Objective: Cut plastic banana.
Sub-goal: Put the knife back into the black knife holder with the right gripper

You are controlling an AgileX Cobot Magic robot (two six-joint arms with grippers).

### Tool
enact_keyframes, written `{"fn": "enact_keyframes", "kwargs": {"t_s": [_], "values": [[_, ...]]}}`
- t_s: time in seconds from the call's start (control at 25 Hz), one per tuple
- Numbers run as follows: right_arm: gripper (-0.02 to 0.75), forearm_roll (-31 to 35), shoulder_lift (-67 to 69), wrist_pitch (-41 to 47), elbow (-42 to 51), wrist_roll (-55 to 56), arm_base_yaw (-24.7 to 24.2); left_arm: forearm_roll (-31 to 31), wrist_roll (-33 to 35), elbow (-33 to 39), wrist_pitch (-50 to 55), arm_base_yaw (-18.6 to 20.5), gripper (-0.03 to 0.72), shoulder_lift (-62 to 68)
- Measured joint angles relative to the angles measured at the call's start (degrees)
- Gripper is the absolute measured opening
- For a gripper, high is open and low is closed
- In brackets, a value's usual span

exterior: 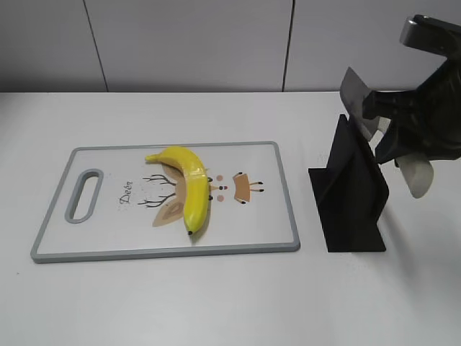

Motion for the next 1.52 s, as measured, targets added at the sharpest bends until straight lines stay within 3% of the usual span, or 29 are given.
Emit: {"fn": "enact_keyframes", "kwargs": {"t_s": [0.76,0.84,1.04,1.08,1.32,1.52], "values": [[0.179,2.2,0.0,5.2,0.0,-2.1,0.0,0.0,0.0,0.0,0.0,0.0,0.552,0.0],[0.247,2.2,0.0,5.3,0.0,-2.0,0.0,0.0,0.0,0.0,0.0,0.0,0.552,0.0],[0.585,4.5,-0.1,5.4,0.0,-5.2,0.0,0.0,0.0,0.0,0.0,0.0,0.552,0.0],[0.620,4.9,-0.4,5.4,0.0,-5.9,0.0,0.0,0.0,0.0,0.0,0.0,0.552,0.0],[0.641,5.3,-5.5,6.5,0.0,-8.4,0.0,0.0,0.0,0.0,0.0,0.0,0.552,0.0],[0.633,5.3,-12.9,13.5,1.1,-12.9,0.0,0.1,0.0,0.0,0.0,0.0,0.552,0.0]]}}
